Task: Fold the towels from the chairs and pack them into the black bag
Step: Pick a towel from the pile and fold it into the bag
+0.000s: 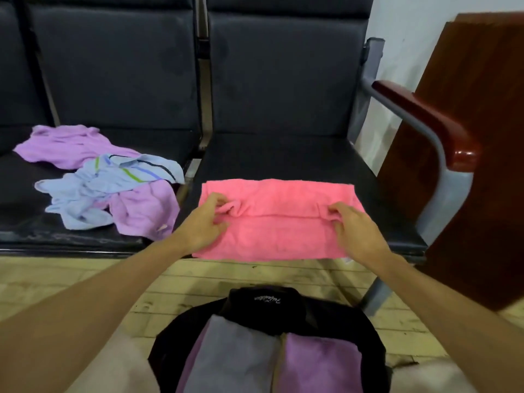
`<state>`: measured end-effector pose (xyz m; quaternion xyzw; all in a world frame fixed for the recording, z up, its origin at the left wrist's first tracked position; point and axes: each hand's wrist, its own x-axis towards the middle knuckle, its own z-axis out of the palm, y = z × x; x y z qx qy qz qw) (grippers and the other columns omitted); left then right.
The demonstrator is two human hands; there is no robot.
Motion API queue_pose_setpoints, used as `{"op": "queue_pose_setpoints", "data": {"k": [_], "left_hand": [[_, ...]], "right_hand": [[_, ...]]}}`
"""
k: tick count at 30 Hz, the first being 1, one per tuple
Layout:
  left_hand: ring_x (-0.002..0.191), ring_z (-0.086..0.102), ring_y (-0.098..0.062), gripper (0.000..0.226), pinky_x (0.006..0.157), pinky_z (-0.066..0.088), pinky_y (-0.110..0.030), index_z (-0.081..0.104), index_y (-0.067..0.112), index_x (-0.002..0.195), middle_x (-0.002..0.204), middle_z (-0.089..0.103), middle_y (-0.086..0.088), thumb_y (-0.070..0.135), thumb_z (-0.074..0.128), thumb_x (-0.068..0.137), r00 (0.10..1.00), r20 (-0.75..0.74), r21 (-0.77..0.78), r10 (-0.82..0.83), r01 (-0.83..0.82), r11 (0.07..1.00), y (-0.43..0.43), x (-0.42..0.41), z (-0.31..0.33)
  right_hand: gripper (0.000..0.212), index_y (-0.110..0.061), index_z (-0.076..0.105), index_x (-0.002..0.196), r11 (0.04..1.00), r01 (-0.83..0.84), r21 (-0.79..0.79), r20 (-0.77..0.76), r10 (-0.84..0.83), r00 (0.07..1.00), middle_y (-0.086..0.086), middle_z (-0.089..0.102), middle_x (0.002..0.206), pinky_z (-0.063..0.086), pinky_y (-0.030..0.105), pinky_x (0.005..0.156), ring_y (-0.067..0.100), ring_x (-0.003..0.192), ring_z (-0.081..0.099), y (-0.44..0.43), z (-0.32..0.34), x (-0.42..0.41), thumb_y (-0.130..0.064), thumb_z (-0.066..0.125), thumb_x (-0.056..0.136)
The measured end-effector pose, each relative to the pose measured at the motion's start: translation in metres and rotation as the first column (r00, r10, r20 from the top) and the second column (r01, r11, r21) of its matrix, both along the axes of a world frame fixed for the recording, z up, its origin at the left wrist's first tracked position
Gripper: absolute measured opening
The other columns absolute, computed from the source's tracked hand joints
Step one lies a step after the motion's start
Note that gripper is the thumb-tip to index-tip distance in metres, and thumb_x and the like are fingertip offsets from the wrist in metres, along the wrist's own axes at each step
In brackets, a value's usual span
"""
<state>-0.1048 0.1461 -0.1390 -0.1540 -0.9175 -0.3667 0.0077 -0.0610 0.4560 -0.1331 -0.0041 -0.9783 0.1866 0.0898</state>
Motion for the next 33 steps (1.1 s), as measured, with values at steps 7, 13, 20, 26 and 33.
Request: {"op": "queue_pose_setpoints", "data": {"k": [7, 13, 20, 26, 33], "left_hand": [[0.118, 0.041, -0.005, 0.042, 0.106, 0.030, -0.023, 0.050, 0.007, 0.132, 0.128, 0.050, 0.001, -0.002, 0.053, 0.091, 0.990, -0.092, -0.070, -0.105, 0.099, 0.993, 0.001, -0.019, -0.008], [0.110, 0.043, -0.010, 0.034, 0.094, 0.027, -0.005, 0.058, 0.002, 0.122, 0.116, 0.050, 0.006, -0.007, 0.043, 0.093, 0.991, -0.123, -0.089, -0.046, 0.035, 0.995, 0.004, -0.026, -0.003], [0.114, 0.050, -0.014, 0.033, 0.093, 0.026, -0.007, 0.062, 0.006, 0.120, 0.122, 0.060, -0.005, -0.003, 0.043, 0.095, 0.971, -0.213, 0.099, 0.112, -0.093, 0.991, -0.013, -0.015, 0.015], [0.109, 0.051, -0.001, 0.029, 0.087, 0.031, 0.001, 0.065, 0.016, 0.116, 0.114, 0.061, 0.010, 0.007, 0.044, 0.098, 0.975, -0.186, 0.180, 0.123, -0.090, 0.980, -0.035, 0.012, 0.028], [0.105, 0.061, -0.007, 0.031, 0.096, 0.043, -0.023, 0.068, 0.021, 0.092, 0.107, 0.068, 0.006, 0.000, 0.046, 0.094, 0.996, -0.083, 0.173, 0.023, -0.008, 0.985, -0.044, 0.026, 0.033]], "right_hand": [[0.035, -0.010, 0.057, 0.126, 0.998, 0.045, -0.044, -0.132, -0.050, 0.990, 0.008, 0.064, 0.122, 0.046, 0.035, 0.092, 0.025, 0.105, 0.061, -0.009, -0.011, -0.020, -0.002, 0.043, 0.095], [0.031, -0.004, 0.066, 0.112, 0.990, 0.027, -0.138, -0.228, -0.058, 0.972, 0.011, 0.069, 0.110, 0.045, 0.028, 0.091, 0.024, 0.099, 0.064, -0.004, -0.007, -0.031, 0.005, 0.042, 0.094], [0.025, -0.005, 0.062, 0.108, 0.937, 0.122, -0.329, -0.314, -0.230, 0.921, 0.006, 0.062, 0.096, 0.038, 0.019, 0.061, 0.012, 0.073, 0.051, 0.013, 0.023, -0.014, 0.002, 0.041, 0.097], [0.029, -0.005, 0.067, 0.104, 0.967, 0.090, -0.237, -0.336, -0.168, 0.927, 0.007, 0.069, 0.104, 0.038, 0.010, 0.055, 0.009, 0.063, 0.052, 0.030, 0.031, 0.008, 0.001, 0.040, 0.096], [0.030, -0.006, 0.070, 0.104, 0.990, 0.050, -0.134, -0.248, -0.082, 0.965, 0.010, 0.070, 0.102, 0.040, 0.012, 0.050, 0.009, 0.050, 0.051, 0.040, 0.031, 0.027, 0.001, 0.042, 0.094]]}}
